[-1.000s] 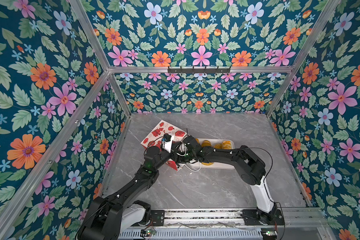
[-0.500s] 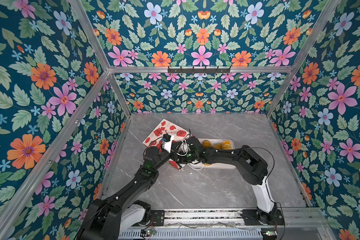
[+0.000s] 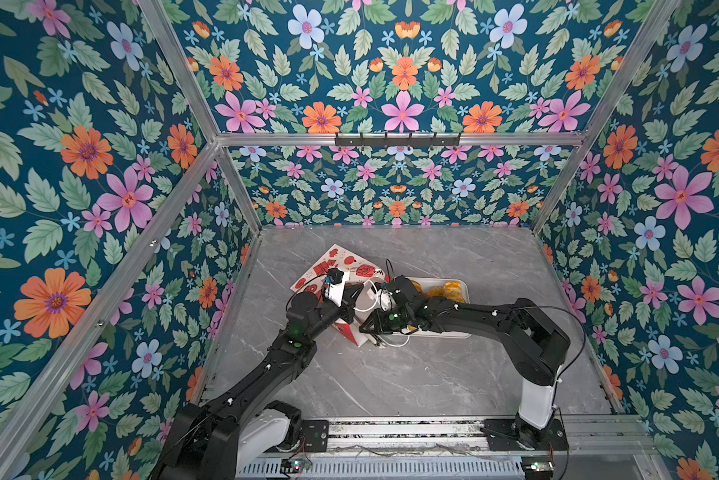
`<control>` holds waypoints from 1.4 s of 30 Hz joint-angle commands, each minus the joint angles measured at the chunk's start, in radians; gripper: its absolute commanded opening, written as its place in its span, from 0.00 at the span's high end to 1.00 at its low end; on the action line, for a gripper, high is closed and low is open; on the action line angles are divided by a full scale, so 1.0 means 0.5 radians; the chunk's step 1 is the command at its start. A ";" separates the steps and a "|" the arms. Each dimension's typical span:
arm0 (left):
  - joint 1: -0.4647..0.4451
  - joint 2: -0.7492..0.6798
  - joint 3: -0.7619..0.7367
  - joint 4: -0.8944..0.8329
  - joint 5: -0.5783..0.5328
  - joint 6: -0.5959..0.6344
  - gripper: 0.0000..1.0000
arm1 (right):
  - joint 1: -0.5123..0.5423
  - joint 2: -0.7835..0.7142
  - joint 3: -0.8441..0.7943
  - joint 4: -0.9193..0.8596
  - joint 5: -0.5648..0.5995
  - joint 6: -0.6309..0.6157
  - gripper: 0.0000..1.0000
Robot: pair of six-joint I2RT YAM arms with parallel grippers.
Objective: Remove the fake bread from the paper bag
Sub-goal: 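Pull the yellow ring bread out of the bag with the right-held tongs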
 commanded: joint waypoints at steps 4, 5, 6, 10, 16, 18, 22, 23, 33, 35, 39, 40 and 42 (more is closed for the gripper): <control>0.002 -0.008 0.020 -0.054 -0.001 0.050 0.97 | 0.001 -0.176 -0.068 -0.173 0.075 -0.148 1.00; 0.003 -0.008 0.023 -0.055 -0.004 0.051 0.97 | 0.001 -0.196 -0.078 -0.198 0.080 -0.159 1.00; 0.001 -0.005 0.026 -0.058 -0.004 0.054 0.97 | 0.001 -0.217 -0.090 -0.214 0.084 -0.168 1.00; 0.001 0.006 0.036 -0.065 -0.014 0.058 0.97 | 0.001 -0.281 -0.148 -0.286 0.078 -0.208 1.00; 0.001 0.026 0.038 -0.049 -0.054 0.056 0.97 | 0.000 -0.480 -0.229 -0.488 0.195 -0.306 1.00; 0.003 0.036 0.035 -0.041 -0.064 0.054 0.97 | 0.001 -0.544 -0.238 -0.570 0.265 -0.348 1.00; 0.002 0.048 0.029 -0.019 -0.085 0.043 0.97 | 0.000 -0.643 -0.213 -0.784 0.450 -0.477 1.00; 0.002 0.050 0.031 -0.019 -0.090 0.040 0.97 | 0.000 -0.660 -0.205 -0.831 0.502 -0.508 1.00; 0.001 0.026 0.084 -0.104 -0.078 0.051 0.97 | 0.187 -0.718 -0.163 -1.077 1.313 -0.831 1.00; 0.002 0.013 0.088 -0.115 -0.084 0.056 0.97 | 0.237 -0.729 -0.197 -1.031 1.471 -0.850 1.00; 0.000 0.009 0.084 -0.120 -0.066 0.058 0.97 | 0.297 -0.783 -0.270 -0.877 1.687 -0.870 1.00; 0.002 0.013 0.084 -0.115 -0.058 0.058 0.97 | 0.303 -0.793 -0.285 -0.827 1.731 -0.888 1.00; 0.000 0.024 0.084 -0.108 -0.043 0.049 0.97 | 0.319 -0.802 -0.309 -0.732 1.819 -0.940 1.00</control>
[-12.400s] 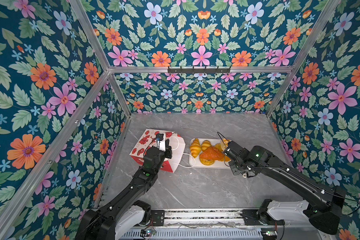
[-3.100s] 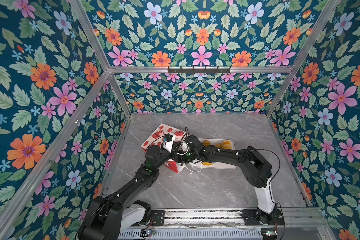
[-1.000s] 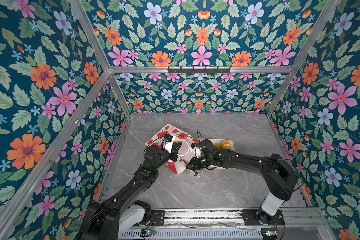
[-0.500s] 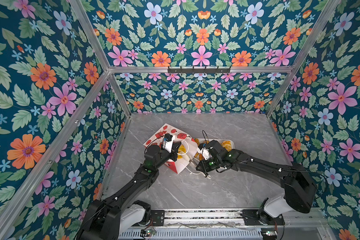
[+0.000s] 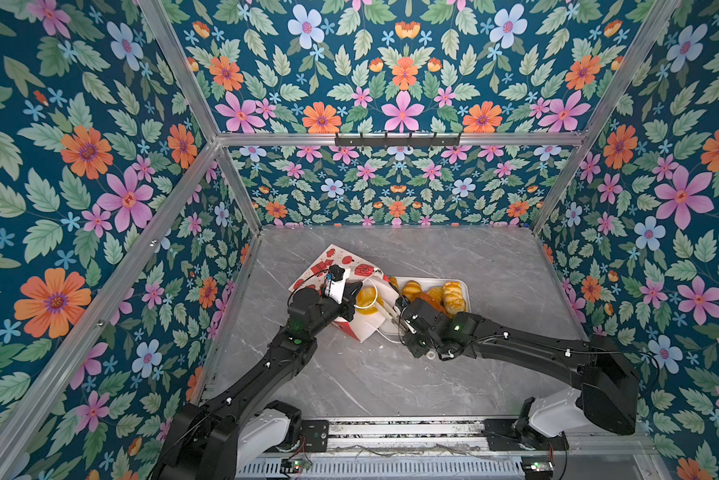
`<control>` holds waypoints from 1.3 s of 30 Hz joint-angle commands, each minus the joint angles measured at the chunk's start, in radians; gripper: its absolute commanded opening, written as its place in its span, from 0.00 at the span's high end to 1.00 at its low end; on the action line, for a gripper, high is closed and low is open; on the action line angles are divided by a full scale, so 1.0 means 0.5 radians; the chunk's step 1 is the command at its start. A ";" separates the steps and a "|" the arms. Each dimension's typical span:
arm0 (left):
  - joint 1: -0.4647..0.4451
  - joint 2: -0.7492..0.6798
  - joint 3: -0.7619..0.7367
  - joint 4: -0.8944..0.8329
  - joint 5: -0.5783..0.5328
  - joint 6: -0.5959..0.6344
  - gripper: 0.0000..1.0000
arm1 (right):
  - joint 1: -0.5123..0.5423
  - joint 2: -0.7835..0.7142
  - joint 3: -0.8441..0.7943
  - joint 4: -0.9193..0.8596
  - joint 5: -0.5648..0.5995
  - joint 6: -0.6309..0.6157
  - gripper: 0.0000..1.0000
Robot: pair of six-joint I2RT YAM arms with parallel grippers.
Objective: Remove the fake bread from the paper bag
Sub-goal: 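Pull the yellow ring bread out of the bag with the right-held tongs, then lower the yellow ring bread onto the table beside the bag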
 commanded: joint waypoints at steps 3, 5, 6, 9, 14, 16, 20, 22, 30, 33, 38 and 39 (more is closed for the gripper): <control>0.003 0.028 0.017 0.039 0.067 0.000 0.97 | 0.030 -0.002 -0.043 0.392 0.417 -0.174 1.00; 0.003 0.038 0.010 0.049 0.082 -0.006 0.97 | 0.031 0.056 -0.045 0.497 0.492 -0.246 1.00; 0.004 0.042 0.008 0.059 0.086 -0.010 0.97 | 0.032 0.094 -0.037 0.526 0.516 -0.277 1.00; 0.004 0.055 0.003 0.073 0.092 -0.013 0.97 | 0.039 0.250 0.018 0.548 0.587 -0.328 1.00; 0.003 0.048 0.003 0.046 0.056 0.004 0.97 | 0.162 0.529 0.126 0.547 0.768 -0.433 1.00; 0.003 0.048 0.003 0.042 0.041 0.013 0.97 | 0.213 0.579 0.151 0.508 0.823 -0.453 1.00; 0.007 0.060 0.003 0.051 0.024 0.023 0.97 | 0.256 0.559 0.131 0.428 0.794 -0.371 0.99; 0.005 0.062 -0.002 0.059 0.021 0.026 0.97 | 0.263 0.530 0.110 0.392 0.757 -0.330 0.98; 0.007 0.072 -0.014 0.085 0.014 0.030 0.97 | 0.302 0.466 0.047 0.239 0.608 -0.229 0.93; 0.009 0.069 -0.024 0.091 0.009 0.030 0.97 | 0.315 0.397 0.003 0.204 0.551 -0.204 0.91; 0.010 0.085 -0.033 0.112 0.003 0.017 0.97 | 0.341 0.329 -0.038 0.154 0.501 -0.193 0.90; 0.010 0.086 -0.033 0.115 0.006 0.012 0.97 | 0.349 0.333 -0.037 0.138 0.501 -0.193 0.89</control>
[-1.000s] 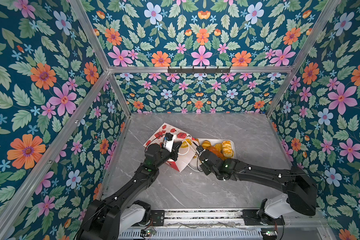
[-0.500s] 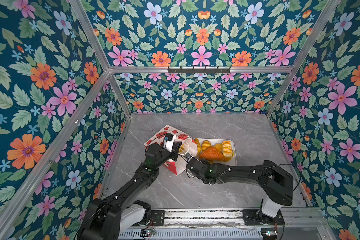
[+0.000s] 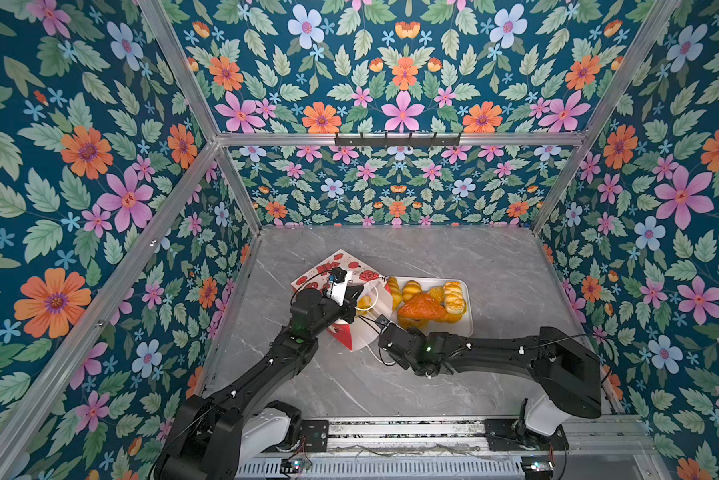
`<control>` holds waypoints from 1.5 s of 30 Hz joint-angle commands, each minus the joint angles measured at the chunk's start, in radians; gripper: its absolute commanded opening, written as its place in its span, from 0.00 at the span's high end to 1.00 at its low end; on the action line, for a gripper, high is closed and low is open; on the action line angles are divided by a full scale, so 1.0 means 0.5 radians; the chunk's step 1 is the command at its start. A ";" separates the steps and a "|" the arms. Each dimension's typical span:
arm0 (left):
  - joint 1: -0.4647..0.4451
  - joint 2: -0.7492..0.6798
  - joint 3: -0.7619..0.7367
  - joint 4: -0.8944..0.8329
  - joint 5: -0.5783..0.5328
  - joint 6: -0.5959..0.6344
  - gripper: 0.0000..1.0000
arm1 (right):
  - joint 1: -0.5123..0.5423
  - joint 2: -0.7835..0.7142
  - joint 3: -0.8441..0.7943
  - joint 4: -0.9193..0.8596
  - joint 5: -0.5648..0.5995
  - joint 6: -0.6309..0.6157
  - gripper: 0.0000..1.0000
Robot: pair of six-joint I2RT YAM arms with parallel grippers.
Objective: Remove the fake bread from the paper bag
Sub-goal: 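Lower the yellow ring bread onto the table beside the bag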
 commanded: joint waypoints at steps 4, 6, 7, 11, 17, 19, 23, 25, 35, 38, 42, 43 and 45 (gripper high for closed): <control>0.004 0.020 -0.011 0.103 -0.016 -0.004 0.97 | 0.067 -0.020 -0.010 -0.118 -0.035 0.041 0.86; 0.008 0.021 -0.013 0.107 -0.013 -0.005 0.97 | 0.079 -0.021 -0.018 -0.120 -0.050 0.056 0.85; 0.007 0.019 -0.015 0.106 -0.011 -0.005 0.97 | 0.086 -0.021 -0.021 -0.127 -0.054 0.067 0.84; 0.006 0.011 -0.021 0.106 -0.013 -0.005 0.97 | 0.100 -0.038 -0.041 -0.167 -0.079 0.104 0.76; 0.010 0.003 -0.027 0.104 -0.015 -0.005 0.97 | 0.110 -0.136 -0.096 -0.208 -0.169 0.155 0.68; 0.009 0.000 -0.030 0.107 -0.016 -0.005 0.97 | 0.108 -0.176 -0.113 -0.230 -0.185 0.164 0.67; 0.010 -0.006 -0.033 0.104 -0.019 -0.004 0.97 | 0.110 -0.261 -0.158 -0.275 -0.284 0.167 0.66; 0.009 -0.012 -0.037 0.102 -0.022 -0.003 0.97 | 0.110 -0.317 -0.185 -0.288 -0.362 0.171 0.65; 0.008 -0.009 -0.048 0.126 -0.007 -0.014 0.97 | 0.110 -0.475 -0.228 -0.306 -0.621 0.216 0.56; 0.009 -0.005 -0.043 0.125 -0.004 -0.018 0.97 | 0.109 -0.482 -0.216 -0.334 -0.689 0.210 0.55; 0.010 -0.012 -0.044 0.115 -0.001 -0.016 0.97 | 0.109 -0.562 -0.250 -0.414 -0.763 0.187 0.55; 0.010 -0.015 -0.046 0.116 -0.001 -0.017 0.97 | 0.109 -0.592 -0.264 -0.419 -0.785 0.190 0.55; 0.008 -0.019 -0.049 0.122 -0.003 -0.016 0.97 | 0.107 -0.640 -0.282 -0.412 -0.837 0.198 0.54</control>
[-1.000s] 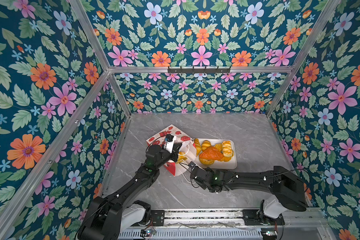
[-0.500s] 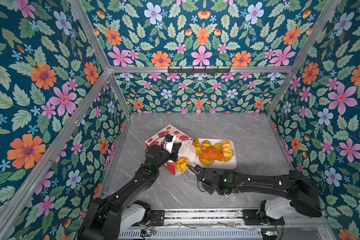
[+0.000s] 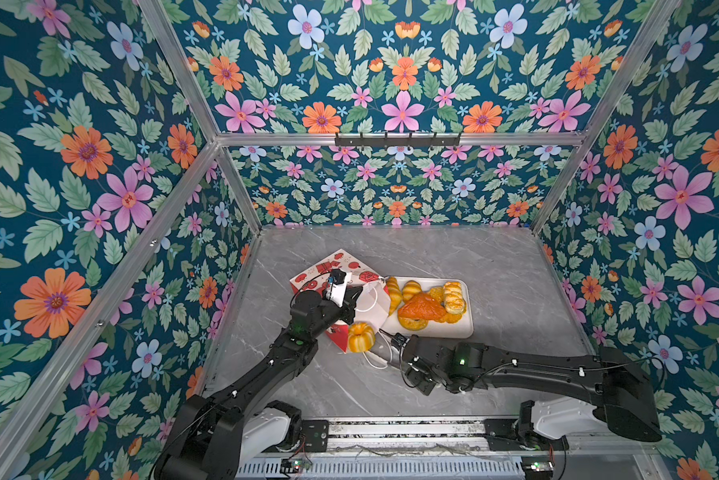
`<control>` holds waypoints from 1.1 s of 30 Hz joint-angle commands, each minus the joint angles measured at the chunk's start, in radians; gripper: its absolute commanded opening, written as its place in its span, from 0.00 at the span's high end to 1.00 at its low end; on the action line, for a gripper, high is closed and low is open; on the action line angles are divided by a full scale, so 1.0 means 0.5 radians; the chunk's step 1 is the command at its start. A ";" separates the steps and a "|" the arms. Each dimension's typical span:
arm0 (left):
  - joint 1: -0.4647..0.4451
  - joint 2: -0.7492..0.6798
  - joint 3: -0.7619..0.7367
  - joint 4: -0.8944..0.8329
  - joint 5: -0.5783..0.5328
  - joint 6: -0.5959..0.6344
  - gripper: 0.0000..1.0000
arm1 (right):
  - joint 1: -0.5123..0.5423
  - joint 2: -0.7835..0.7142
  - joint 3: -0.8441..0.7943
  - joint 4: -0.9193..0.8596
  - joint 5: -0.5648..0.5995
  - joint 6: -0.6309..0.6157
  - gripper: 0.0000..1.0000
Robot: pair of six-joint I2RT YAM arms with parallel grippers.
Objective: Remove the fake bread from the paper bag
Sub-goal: 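Lower the yellow ring bread onto the table beside the bag, then open the right-held tongs and draw them back from the yellow bread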
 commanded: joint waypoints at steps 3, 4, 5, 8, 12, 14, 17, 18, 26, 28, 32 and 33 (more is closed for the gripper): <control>0.000 -0.010 -0.008 0.085 0.008 -0.014 0.97 | -0.006 -0.089 -0.030 0.004 -0.175 0.008 0.54; 0.001 -0.008 -0.008 0.085 0.012 -0.016 0.96 | -0.007 -0.099 -0.029 0.014 -0.185 0.010 0.54; 0.002 -0.006 -0.004 0.083 0.012 -0.018 0.96 | -0.008 -0.104 -0.028 0.025 -0.187 0.007 0.53; 0.003 -0.011 0.002 0.080 0.018 -0.019 0.96 | -0.011 -0.119 -0.022 0.057 -0.200 -0.003 0.53; 0.001 -0.016 0.002 0.071 0.018 -0.017 0.96 | -0.016 -0.121 -0.016 0.084 -0.213 -0.021 0.52; 0.003 -0.017 0.002 0.072 0.018 -0.019 0.96 | -0.018 -0.129 -0.019 0.109 -0.243 -0.032 0.52; 0.002 -0.016 0.002 0.077 0.021 -0.020 0.96 | -0.016 -0.138 -0.009 0.110 -0.258 -0.035 0.51; 0.002 -0.012 0.002 0.077 0.021 -0.020 0.96 | -0.018 -0.146 -0.007 0.107 -0.252 -0.041 0.51; 0.001 0.004 0.010 0.084 0.024 -0.025 0.96 | -0.016 -0.261 -0.019 0.046 -0.157 -0.026 0.51; 0.003 0.008 0.010 0.088 0.024 -0.025 0.96 | -0.016 -0.298 -0.028 0.000 -0.128 -0.009 0.51; 0.001 0.007 0.000 0.088 0.024 -0.027 0.96 | -0.019 -0.377 -0.066 -0.054 -0.086 0.041 0.51; 0.003 0.004 -0.002 0.087 0.021 -0.027 0.96 | -0.016 -0.395 -0.073 -0.069 -0.075 0.049 0.51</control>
